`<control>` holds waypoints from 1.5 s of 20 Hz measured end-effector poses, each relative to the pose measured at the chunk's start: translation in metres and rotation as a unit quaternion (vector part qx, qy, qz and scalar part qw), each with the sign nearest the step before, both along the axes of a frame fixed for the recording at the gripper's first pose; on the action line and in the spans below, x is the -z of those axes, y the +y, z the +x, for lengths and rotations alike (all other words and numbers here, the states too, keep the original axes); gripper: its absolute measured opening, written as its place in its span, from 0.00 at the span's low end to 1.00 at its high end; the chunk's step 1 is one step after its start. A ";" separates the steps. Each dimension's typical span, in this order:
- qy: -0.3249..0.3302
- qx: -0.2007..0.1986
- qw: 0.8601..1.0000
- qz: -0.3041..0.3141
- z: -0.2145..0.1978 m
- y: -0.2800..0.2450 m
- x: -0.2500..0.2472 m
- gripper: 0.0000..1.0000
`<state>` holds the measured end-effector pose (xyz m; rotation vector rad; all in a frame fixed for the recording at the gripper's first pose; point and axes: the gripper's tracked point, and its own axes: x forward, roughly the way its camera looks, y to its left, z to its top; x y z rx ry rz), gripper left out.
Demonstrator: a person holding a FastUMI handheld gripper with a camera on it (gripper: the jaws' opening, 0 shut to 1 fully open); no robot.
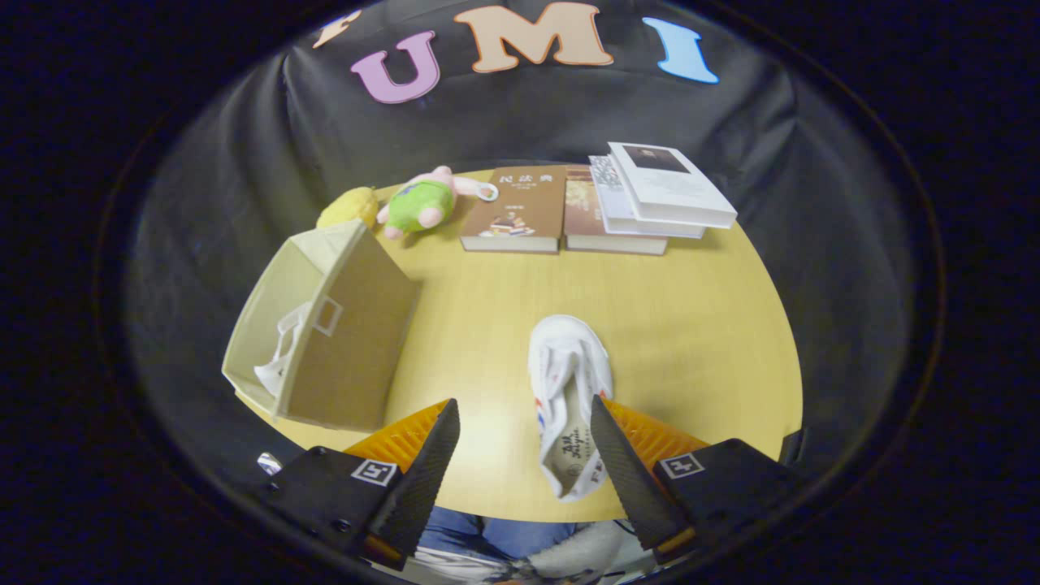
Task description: Open the storage box then place both shoes into the box .Put the left shoe in first, then the right shoe, with the right side of both shoes facing outward in a uniform manner.
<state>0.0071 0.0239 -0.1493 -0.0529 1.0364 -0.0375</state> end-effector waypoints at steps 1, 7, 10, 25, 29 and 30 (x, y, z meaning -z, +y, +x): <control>0.005 0.004 1.000 -0.005 -0.002 -0.010 0.010 1.00; 0.029 -0.017 0.997 -0.075 -0.002 -0.048 0.052 0.90; 0.030 -0.020 0.992 -0.124 0.008 -0.065 0.065 0.80; 0.032 0.063 0.998 0.005 0.027 -0.052 0.099 0.06; -0.001 0.052 0.994 0.097 0.035 -0.012 0.054 0.06; -0.014 0.044 0.993 0.110 0.036 -0.001 0.036 0.06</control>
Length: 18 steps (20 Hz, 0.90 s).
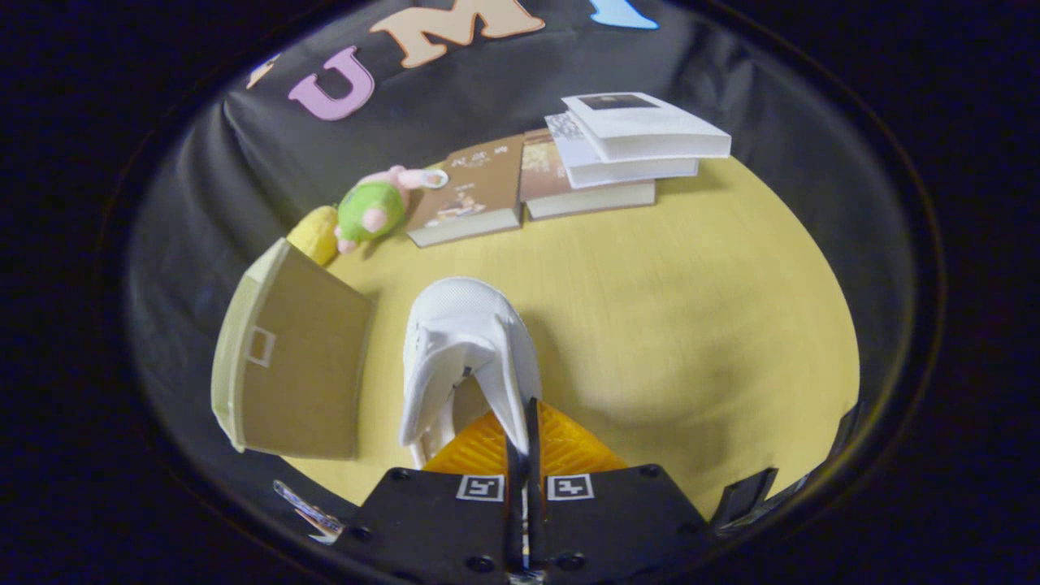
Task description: Open the storage box then place both shoes into the box .Put the left shoe in first, then the right shoe, with the right side of both shoes facing outward in a uniform manner.
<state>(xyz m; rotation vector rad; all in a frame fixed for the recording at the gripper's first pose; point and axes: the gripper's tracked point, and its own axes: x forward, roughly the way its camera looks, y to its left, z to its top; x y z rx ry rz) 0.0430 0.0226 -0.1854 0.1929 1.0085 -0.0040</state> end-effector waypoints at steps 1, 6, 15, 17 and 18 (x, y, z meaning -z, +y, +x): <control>-0.012 -0.010 1.000 0.010 0.004 0.014 -0.017 0.05; -0.050 -0.052 0.995 0.071 0.030 0.106 -0.092 0.05; 0.017 -0.093 0.988 0.121 0.050 0.267 -0.068 0.05; 0.024 -0.083 0.991 0.105 0.053 0.279 -0.053 0.05; 0.023 -0.077 0.993 0.092 0.056 0.280 -0.047 0.05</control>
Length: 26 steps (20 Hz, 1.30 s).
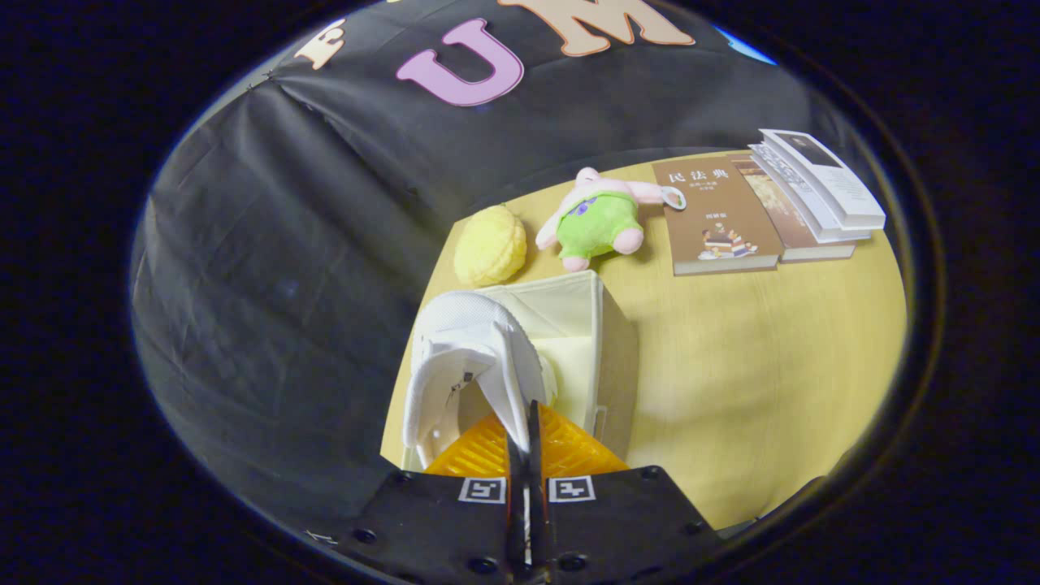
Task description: Open the storage box then place both shoes into the box .Put the left shoe in first, then the right shoe, with the right side of both shoes facing outward in a uniform manner.
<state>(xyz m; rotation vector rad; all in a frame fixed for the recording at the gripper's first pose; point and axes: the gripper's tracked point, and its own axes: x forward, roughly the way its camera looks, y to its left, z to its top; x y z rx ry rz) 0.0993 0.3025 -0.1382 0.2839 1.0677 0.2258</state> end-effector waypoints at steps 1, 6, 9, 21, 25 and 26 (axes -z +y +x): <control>-0.005 0.008 1.000 -0.013 0.003 -0.001 0.004 0.05; -0.046 0.029 0.998 0.026 0.013 0.004 -0.022 0.23; -0.061 0.021 0.997 0.031 0.001 -0.015 -0.044 0.44; -0.313 -0.012 0.940 -0.137 -0.018 -0.168 -0.100 1.00; -0.384 0.007 0.903 -0.191 -0.016 -0.214 -0.105 1.00; -0.396 0.006 0.901 -0.178 -0.016 -0.214 -0.104 1.00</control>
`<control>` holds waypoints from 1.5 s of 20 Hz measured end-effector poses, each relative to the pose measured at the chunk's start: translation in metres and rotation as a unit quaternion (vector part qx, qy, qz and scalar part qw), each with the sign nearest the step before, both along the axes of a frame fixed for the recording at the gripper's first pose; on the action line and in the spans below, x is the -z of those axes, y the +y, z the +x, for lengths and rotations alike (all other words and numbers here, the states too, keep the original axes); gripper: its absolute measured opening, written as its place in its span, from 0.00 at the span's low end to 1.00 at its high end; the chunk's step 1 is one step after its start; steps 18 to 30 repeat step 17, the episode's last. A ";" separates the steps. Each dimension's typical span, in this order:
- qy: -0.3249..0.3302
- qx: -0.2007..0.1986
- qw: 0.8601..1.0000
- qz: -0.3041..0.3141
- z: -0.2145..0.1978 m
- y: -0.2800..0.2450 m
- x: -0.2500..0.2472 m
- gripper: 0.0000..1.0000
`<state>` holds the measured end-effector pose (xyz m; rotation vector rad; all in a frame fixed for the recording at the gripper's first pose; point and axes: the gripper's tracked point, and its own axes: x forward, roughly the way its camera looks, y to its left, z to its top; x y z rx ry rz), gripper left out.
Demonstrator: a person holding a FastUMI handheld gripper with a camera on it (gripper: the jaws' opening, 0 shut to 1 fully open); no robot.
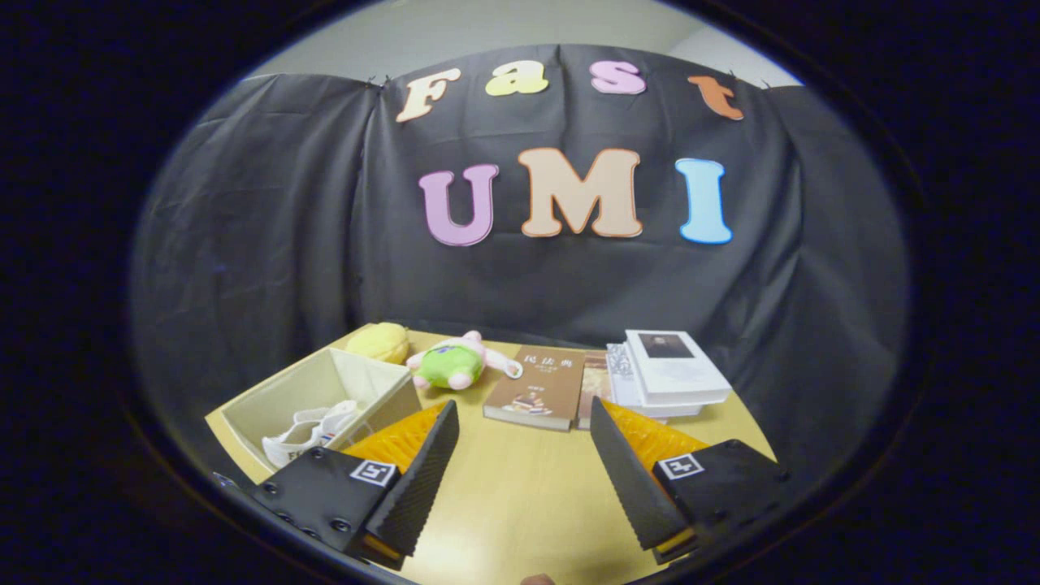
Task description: Open the storage box then place both shoes into the box .Put the left shoe in first, then the right shoe, with the right side of both shoes facing outward in a uniform manner.
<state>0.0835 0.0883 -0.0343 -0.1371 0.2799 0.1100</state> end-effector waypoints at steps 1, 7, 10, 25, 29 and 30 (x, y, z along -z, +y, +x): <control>-0.010 -0.011 1.000 0.019 -0.002 0.001 0.000 1.00; -0.102 0.005 0.992 0.068 -0.009 -0.034 -0.020 1.00; -0.117 0.008 0.988 0.096 -0.016 -0.044 -0.028 1.00; -0.142 0.013 0.985 0.099 -0.033 -0.068 -0.034 1.00; -0.142 0.013 0.985 0.099 -0.033 -0.068 -0.034 1.00; -0.142 0.013 0.985 0.099 -0.033 -0.068 -0.034 1.00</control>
